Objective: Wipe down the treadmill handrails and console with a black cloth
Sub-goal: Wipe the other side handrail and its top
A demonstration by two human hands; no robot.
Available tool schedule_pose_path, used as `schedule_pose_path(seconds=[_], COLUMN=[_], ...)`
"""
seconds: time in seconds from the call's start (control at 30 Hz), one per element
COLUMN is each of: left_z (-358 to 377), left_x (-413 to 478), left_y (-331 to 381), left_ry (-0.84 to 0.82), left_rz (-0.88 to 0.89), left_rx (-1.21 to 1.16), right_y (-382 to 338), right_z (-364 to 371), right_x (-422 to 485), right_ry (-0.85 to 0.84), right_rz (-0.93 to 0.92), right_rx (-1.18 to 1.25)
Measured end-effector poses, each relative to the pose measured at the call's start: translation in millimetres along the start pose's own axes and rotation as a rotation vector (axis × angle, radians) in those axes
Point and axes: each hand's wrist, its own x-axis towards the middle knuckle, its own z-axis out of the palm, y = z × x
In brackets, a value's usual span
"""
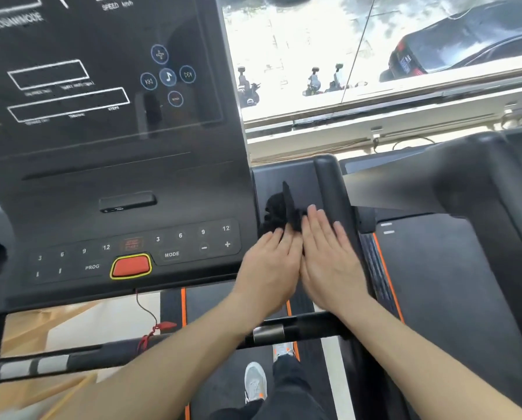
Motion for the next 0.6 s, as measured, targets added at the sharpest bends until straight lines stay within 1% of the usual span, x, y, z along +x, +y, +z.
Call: schedule_pose_path(seconds=[0.07, 0.17, 0.27, 0.4, 0.43, 0.5, 0.6], left_z=[5.0, 2.9, -2.7, -8.0, -9.5, -14.3, -30.9], left_x=[-23.9, -31.7, -25.6, -24.7, -21.1, -3.5, 36.0], left_y=[-5.6, -15.6, -18.3, -21.2, -23.8, -33.2, -50.4], left_ry=[0.084, 0.172, 0.154, 0.173, 0.182, 0.145, -0.042], left_rz=[-0.003, 0.036, 0.09, 0.183, 0.167, 0.064, -0.146], left_rx=[0.011, 0.014, 0.062, 0.072, 0.102, 0.223, 0.332], right_y=[-14.9, -16.8, -2.3, 10.9, 10.9, 5.1, -7.2], right_z=[8.4, 13.6, 8.4, -4.8, -8.4, -14.5, -16.1], right_x=[-8.7, -9.7, -16.7, -16.2, -5.6, 28.9, 94.8], right_ry=[-0.004, -0.025, -0.073, -0.107, -0.098, -0.084, -0.111], right_rz=[-0.079, -0.171, -0.237, -0.309, -0.294, -0.256, -0.232], right_rx=[0.011, -0.008, -0.062, -0.104, -0.109, -0.109, -0.111])
